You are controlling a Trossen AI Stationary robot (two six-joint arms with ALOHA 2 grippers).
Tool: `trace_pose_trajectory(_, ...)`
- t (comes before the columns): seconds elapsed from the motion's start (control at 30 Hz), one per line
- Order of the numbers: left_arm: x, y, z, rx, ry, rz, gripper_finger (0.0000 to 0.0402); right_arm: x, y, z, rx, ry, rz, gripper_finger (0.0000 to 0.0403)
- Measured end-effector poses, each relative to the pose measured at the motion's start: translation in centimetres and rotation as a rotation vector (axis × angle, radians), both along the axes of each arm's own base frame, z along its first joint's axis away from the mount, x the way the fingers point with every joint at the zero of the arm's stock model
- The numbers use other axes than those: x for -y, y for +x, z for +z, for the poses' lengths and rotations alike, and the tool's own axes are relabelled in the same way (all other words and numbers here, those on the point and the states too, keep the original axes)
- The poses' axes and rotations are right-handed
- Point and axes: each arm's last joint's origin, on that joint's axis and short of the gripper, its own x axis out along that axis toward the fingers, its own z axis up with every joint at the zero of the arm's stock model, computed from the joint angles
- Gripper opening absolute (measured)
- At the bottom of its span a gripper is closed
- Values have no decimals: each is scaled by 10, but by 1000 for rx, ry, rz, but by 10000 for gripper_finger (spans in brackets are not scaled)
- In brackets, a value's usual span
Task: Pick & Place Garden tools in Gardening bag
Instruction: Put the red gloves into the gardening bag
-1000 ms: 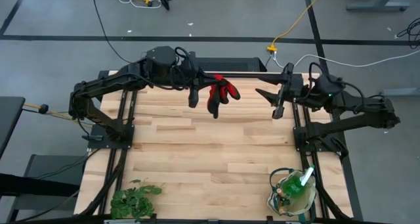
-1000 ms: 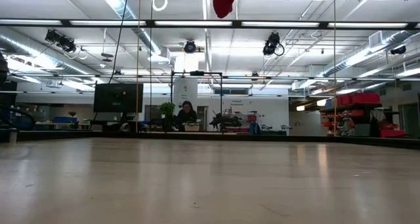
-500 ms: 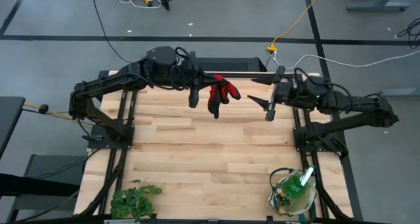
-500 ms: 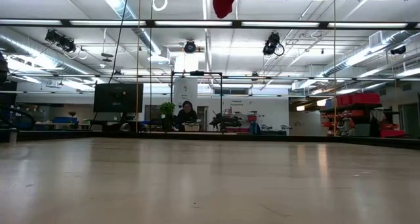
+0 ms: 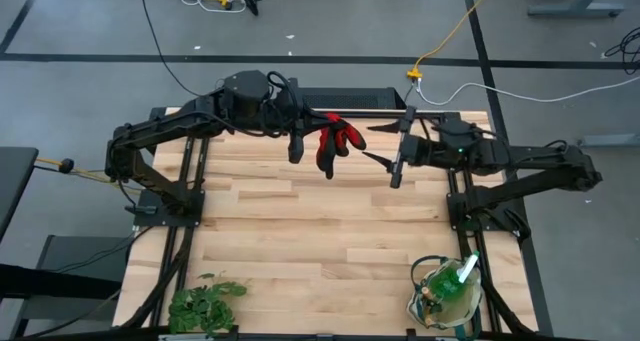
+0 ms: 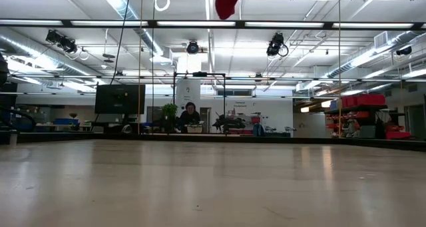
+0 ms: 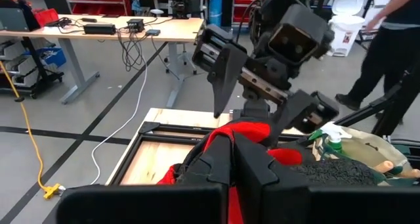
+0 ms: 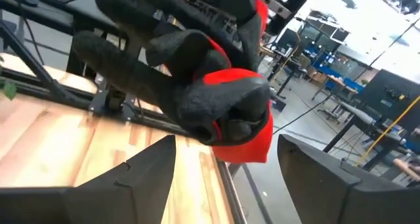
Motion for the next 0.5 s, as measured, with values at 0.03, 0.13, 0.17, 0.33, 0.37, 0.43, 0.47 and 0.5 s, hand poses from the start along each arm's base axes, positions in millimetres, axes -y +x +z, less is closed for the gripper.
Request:
trace_pose_trajectory(0.03, 0, 0, 0, 0, 0, 1, 9, 0, 2, -1, -5, -14, 1, 268)
trace_pose_trajectory(0.13, 0, 0, 0, -1, 1, 5, 9, -1, 7, 0, 14, -53, 7, 268)
trace_pose_trajectory(0.17, 0, 0, 0, -2, 1, 8, 9, -2, 8, 1, 22, -72, 10, 268)
trace_pose_trajectory(0.33, 0, 0, 0, -2, 1, 13, 9, -4, 13, 4, 65, -124, 21, 268)
trace_pose_trajectory(0.37, 0, 0, 0, -2, 1, 13, 9, -5, 14, 5, 73, -131, 22, 268)
trace_pose_trajectory(0.43, 0, 0, 0, -2, 1, 15, 9, -5, 15, 5, 76, -144, 23, 268)
trace_pose_trajectory(0.47, -1, 0, 0, -2, 1, 17, 9, -5, 16, 4, 73, -154, 23, 268)
trace_pose_trajectory(0.5, -1, 0, 0, -2, 1, 17, 9, -5, 17, 4, 70, -166, 23, 268)
